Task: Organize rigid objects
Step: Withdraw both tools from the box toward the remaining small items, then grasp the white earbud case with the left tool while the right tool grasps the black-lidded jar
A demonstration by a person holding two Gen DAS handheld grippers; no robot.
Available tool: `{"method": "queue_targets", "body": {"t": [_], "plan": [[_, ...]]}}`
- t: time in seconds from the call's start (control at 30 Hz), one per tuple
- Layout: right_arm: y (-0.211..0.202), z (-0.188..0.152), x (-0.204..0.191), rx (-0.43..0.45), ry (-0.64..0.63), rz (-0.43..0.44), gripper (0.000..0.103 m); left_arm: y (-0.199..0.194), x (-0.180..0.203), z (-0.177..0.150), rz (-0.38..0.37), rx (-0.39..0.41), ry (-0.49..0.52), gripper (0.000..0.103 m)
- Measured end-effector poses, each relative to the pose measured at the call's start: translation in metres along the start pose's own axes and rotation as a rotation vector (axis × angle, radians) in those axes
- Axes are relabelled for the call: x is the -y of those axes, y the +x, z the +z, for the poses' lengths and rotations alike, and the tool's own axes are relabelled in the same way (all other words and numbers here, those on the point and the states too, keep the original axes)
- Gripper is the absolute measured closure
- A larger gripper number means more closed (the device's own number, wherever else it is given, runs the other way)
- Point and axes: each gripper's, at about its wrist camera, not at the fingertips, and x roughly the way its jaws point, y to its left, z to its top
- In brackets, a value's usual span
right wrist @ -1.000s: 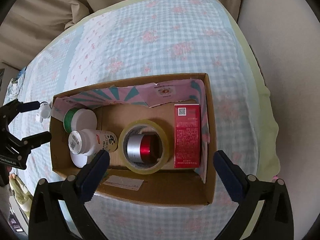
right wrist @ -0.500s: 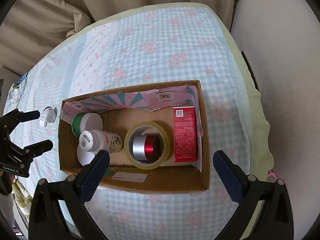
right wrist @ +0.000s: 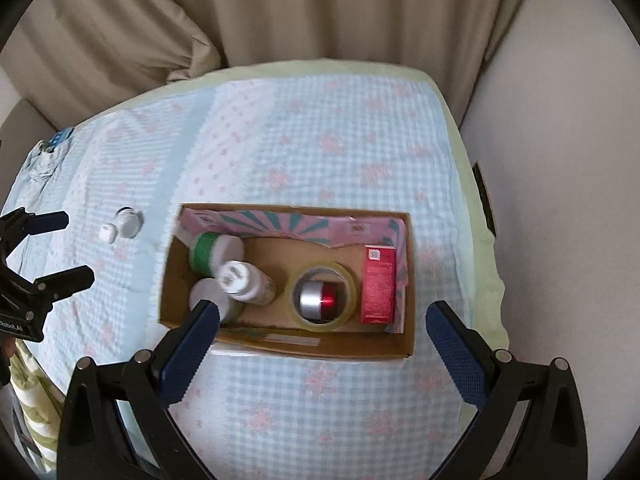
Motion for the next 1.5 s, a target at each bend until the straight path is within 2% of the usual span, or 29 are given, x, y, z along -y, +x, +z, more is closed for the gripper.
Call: {"method": "queue_targets", "body": {"t": [0.23, 0.37, 0.57, 0.73, 0.9, 1.1, 1.2, 1.33, 1.5], "plan": [[-0.044, 0.002, -0.07, 0.079, -0.049, 0.018, 0.0, -0.062, -0.066, -0.039, 0.063, 0.084, -0.094, 0.0], [-0.058, 0.0, -0.115, 0.102, -0.031, 0.055, 0.0, -0.09, -0.111, -0.068, 0.107, 0.109, -0.127, 0.0], [-0.056, -0.003, -0.192, 0.103, 0.011, 0.072, 0.0, -0.109, -0.193, -0.109, 0.132, 0.125, -0.191, 0.0], [-0.034, -0.003, -0.253, 0.085, 0.049, 0.089, 0.0, -0.099, -0.261, -0.138, 0.133, 0.105, -0.22, 0.0], [-0.009, 0.0, -0.3, 0.091, 0.065, 0.101, 0.0, -0.074, -0.312, -0.154, 0.116, 0.072, -0.236, 0.0], [0.029, 0.007, -0.341, 0.101, 0.025, 0.16, 0.0, -0.024, -0.34, -0.151, 0.075, 0.04, -0.288, 0.0], [0.051, 0.017, -0.353, 0.098, -0.053, 0.161, 0.0, 0.001, -0.341, -0.146, 0.073, 0.044, -0.3, 0.0], [0.086, 0.037, -0.361, 0.108, -0.173, 0.156, 0.0, 0.04, -0.336, -0.135, 0.111, 0.054, -0.293, 0.0], [0.145, 0.06, -0.365, 0.104, -0.306, 0.183, 0.0, 0.116, -0.323, -0.118, 0.128, 0.039, -0.291, 0.0]]}}
